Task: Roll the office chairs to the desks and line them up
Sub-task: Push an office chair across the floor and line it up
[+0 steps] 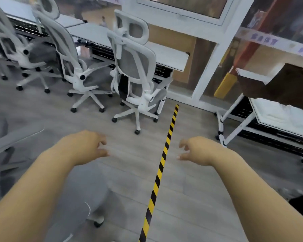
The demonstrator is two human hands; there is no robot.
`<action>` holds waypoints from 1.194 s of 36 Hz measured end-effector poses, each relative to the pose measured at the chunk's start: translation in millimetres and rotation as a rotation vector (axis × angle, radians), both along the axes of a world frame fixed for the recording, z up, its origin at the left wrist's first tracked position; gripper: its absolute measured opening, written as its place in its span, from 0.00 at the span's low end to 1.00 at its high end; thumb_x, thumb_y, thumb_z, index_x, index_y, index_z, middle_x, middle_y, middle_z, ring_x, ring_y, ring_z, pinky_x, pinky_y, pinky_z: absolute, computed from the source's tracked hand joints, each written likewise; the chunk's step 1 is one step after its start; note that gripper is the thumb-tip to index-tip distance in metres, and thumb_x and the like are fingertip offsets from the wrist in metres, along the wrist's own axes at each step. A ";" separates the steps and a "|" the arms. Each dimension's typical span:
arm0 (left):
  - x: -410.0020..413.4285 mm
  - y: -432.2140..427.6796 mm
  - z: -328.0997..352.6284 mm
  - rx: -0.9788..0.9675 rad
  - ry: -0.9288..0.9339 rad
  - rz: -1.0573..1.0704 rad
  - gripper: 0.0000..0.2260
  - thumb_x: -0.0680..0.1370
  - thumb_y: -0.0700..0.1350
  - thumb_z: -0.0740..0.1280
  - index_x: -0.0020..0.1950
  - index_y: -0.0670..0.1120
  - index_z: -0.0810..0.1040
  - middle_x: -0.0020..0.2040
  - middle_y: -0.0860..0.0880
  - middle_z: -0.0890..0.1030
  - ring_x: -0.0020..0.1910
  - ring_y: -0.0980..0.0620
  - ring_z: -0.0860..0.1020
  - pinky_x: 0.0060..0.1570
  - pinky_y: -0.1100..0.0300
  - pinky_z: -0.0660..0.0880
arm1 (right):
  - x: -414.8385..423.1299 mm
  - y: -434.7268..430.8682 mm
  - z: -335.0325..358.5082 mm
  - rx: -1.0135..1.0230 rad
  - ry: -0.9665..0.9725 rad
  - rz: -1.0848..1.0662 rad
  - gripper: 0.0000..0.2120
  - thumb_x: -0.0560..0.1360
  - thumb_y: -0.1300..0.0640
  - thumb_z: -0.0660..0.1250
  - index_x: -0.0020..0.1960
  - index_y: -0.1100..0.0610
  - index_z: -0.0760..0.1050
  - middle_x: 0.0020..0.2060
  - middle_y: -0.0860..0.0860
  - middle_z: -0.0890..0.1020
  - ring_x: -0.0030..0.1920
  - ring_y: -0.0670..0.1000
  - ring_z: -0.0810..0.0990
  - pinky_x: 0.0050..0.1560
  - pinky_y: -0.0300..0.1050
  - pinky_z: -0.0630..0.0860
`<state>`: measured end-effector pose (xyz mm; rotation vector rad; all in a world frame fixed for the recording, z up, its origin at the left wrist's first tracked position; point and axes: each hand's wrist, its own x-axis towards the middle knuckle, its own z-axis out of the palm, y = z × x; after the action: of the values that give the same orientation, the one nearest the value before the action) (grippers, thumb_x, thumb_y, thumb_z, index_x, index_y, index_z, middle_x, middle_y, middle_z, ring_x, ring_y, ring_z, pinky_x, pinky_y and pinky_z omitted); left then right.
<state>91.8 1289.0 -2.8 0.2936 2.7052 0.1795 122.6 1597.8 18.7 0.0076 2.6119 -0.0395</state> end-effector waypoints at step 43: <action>-534.2 37.6 3.6 -0.115 0.007 0.186 0.20 0.77 0.61 0.60 0.67 0.56 0.68 0.63 0.54 0.74 0.61 0.51 0.72 0.56 0.56 0.71 | -606.9 6.5 -9.5 -0.089 0.067 0.358 0.27 0.73 0.38 0.64 0.68 0.47 0.66 0.63 0.49 0.75 0.60 0.52 0.75 0.57 0.52 0.74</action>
<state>-442.4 1326.6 0.8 0.0087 2.7350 0.0762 -484.3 1604.3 9.2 -0.4986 2.6352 -0.0293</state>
